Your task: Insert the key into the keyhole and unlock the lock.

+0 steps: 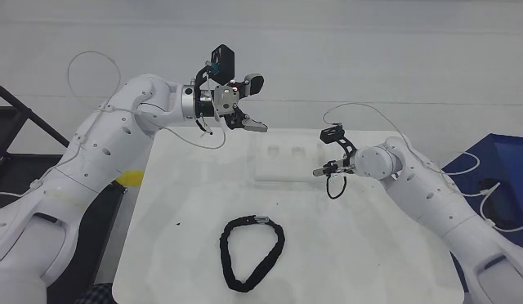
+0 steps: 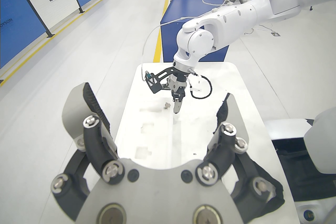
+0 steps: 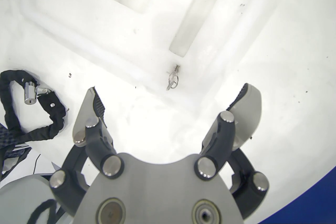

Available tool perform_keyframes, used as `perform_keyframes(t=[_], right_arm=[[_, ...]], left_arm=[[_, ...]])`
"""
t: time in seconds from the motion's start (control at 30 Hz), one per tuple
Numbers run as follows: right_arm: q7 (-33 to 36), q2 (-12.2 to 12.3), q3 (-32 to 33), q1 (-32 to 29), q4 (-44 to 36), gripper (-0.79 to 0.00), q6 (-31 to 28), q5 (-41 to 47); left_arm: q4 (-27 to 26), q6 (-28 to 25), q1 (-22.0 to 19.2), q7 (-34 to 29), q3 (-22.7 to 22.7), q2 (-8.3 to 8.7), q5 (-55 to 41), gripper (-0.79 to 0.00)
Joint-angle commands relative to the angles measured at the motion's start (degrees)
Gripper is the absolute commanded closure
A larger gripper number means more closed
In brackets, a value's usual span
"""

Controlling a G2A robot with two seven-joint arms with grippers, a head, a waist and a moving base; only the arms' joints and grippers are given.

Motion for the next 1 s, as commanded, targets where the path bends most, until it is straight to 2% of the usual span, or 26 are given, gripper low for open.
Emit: perform_keyframes(t=[0.0,0.03,0.7,0.97], right_arm=[[0.2,-0.6,-0.1,0.3,1.2,-0.785,2.7,0.4],[0.5,-1.0,0.0,0.4,1.5,-0.785,4.2,1.5],[0.5,-1.0,0.0,0.4,1.5,-0.785,4.2,1.5],[1.0,-1.5,1.1,0.0,-0.8,-0.785,10.5,0.5]], left_arm=[[0.0,0.0,0.0,0.0,0.0,0.0,0.0,-0.785],[0.0,0.0,0.0,0.0,0.0,0.0,0.0,-0.785],[0.0,0.0,0.0,0.0,0.0,0.0,0.0,-0.785],[0.0,0.0,0.0,0.0,0.0,0.0,0.0,-0.785]])
